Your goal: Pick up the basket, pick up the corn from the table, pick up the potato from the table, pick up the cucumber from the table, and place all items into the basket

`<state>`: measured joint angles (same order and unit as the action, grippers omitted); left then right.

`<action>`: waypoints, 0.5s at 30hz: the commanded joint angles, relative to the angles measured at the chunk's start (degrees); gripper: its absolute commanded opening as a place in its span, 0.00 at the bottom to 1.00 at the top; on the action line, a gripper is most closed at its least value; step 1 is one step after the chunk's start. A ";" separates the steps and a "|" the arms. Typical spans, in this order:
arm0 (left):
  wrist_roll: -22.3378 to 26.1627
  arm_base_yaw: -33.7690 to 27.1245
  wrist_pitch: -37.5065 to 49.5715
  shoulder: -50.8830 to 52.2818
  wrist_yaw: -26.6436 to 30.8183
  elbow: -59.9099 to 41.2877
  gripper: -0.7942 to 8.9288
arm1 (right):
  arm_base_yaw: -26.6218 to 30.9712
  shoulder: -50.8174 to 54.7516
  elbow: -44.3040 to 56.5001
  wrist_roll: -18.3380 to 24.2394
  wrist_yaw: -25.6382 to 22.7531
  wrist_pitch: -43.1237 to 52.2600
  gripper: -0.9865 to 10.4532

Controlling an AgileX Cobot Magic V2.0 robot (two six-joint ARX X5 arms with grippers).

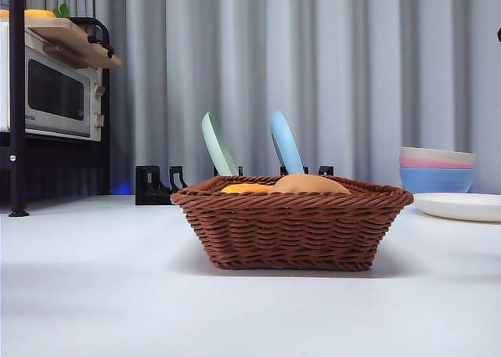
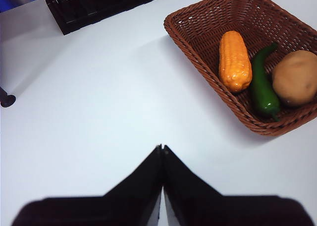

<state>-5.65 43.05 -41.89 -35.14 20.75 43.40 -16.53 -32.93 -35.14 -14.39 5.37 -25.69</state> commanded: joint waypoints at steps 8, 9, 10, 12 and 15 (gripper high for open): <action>1.01 -8.33 1.27 9.60 -1.90 -0.87 0.08 | -0.02 -0.07 0.20 -0.57 -0.44 0.26 0.09; 0.90 -10.40 2.56 11.02 -2.40 -1.53 0.08 | -0.02 -0.07 0.20 -0.57 -0.46 0.26 0.09; 0.94 -12.96 4.76 12.66 -2.95 -2.75 0.08 | -0.02 -0.07 0.20 -0.57 -0.44 0.26 0.09; 1.14 -17.86 9.60 15.98 -3.02 -6.01 0.08 | -0.04 -0.07 0.20 -0.57 -0.44 0.26 0.09; 1.14 -25.14 16.59 20.96 -3.37 -12.70 0.08 | -0.02 -0.07 0.20 -0.57 -0.44 0.24 0.09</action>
<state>-4.97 19.79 -26.81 -15.18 17.65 32.69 -16.53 -33.04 -35.14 -14.39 4.95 -25.71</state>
